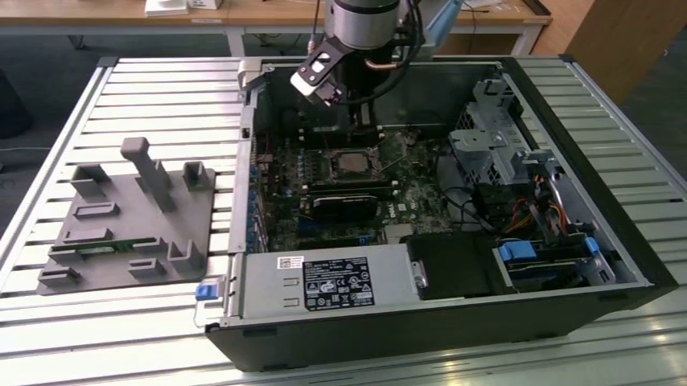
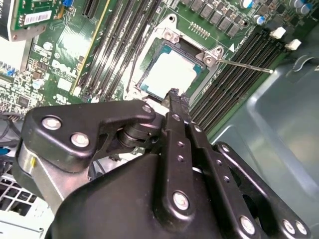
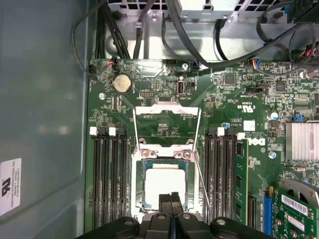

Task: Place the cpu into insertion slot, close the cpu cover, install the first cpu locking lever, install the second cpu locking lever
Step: 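Close the cpu cover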

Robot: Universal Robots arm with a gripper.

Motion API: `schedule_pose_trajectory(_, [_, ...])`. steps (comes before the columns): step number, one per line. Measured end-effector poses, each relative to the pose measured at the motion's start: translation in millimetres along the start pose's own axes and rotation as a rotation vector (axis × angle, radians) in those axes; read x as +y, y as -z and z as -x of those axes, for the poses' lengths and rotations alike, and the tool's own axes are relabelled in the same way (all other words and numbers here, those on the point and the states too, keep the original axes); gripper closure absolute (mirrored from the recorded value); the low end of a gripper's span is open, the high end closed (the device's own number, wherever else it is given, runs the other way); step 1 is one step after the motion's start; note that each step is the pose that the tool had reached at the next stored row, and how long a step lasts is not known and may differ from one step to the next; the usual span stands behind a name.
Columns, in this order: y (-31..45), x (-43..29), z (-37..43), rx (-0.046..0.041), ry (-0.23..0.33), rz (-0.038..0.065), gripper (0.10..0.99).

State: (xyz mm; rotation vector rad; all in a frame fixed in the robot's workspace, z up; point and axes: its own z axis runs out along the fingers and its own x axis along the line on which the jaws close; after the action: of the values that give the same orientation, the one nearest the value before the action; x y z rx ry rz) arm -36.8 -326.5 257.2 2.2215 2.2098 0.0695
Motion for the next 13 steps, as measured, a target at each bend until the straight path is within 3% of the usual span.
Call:
schedule_pose_trajectory(4, [0.1,0.0,2.9,0.0084,0.0,0.0,0.976])
schedule_pose_trajectory(6, [0.1,1.5,2.9,0.0181,-0.001,0.0,0.976])
schedule_pose_trajectory(8, [-0.2,7.6,2.9,0.0264,-0.001,-0.001,0.976])
schedule_pose_trajectory(11, [-0.9,20.5,2.8,0.028,-0.001,-0.003,0.976])
schedule_pose_trajectory(13, [-1.1,26.5,2.9,0.0339,-0.001,-0.003,0.976])
